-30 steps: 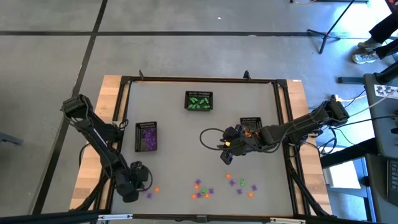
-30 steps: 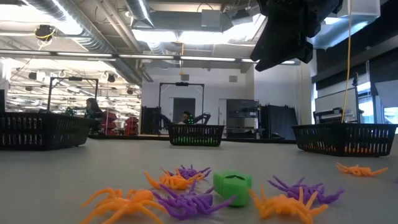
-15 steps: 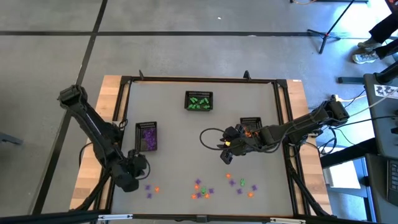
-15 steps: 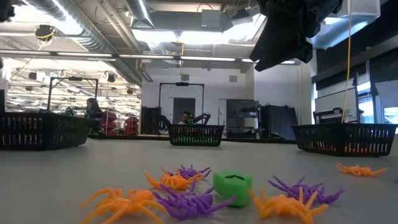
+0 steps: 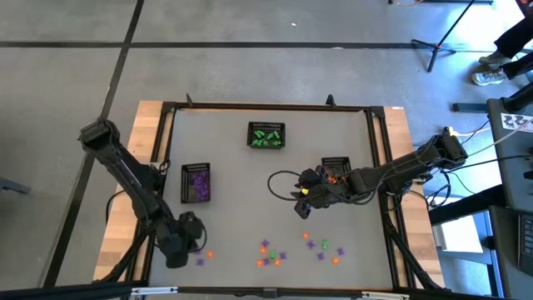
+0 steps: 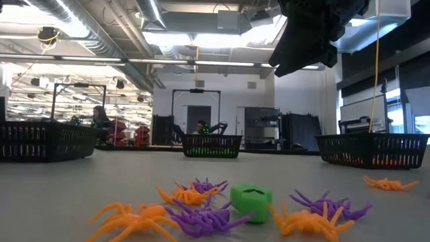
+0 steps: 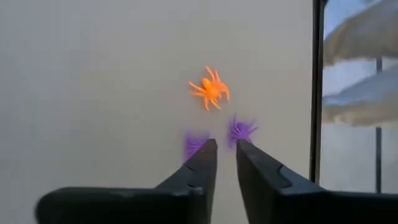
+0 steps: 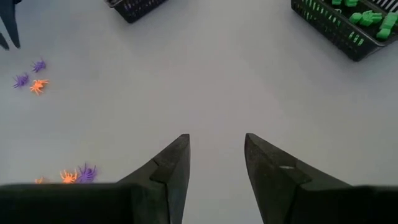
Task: Sort Halloween decoration
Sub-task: Put the violet spider toy into the left bin
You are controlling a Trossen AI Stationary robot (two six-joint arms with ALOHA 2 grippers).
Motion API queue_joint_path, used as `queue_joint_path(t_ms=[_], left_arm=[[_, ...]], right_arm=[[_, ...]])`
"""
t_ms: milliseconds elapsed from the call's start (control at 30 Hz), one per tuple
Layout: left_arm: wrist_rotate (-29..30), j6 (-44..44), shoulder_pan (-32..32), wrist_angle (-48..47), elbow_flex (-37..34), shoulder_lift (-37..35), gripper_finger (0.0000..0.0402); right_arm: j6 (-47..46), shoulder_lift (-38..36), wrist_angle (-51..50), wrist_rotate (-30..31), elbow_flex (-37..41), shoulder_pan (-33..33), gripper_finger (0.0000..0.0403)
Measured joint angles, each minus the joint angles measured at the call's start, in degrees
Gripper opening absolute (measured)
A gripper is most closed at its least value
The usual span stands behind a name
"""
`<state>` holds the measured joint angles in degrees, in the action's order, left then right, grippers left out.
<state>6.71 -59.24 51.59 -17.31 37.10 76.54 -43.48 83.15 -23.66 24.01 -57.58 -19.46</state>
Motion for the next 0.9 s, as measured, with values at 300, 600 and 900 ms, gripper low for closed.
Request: queue_joint_path(t_ms=[300, 600, 900], left_arm=[[-2.19, 4.25, -0.37, 5.49, -0.02, 8.78, 0.0126], [-2.47, 1.92, -0.37, 3.91, 0.34, 13.14, 0.0141], [-1.92, 1.81, -0.48, 2.23, 0.27, 13.23, 0.0087]], right_arm=[[-0.12, 0.0, 0.0, 0.0, 0.0, 0.0, 0.015], [-1.1, 0.0, 0.0, -1.08, 0.0, 0.0, 0.015], [-1.31, 0.0, -0.04, -1.07, 0.0, 0.0, 0.015]])
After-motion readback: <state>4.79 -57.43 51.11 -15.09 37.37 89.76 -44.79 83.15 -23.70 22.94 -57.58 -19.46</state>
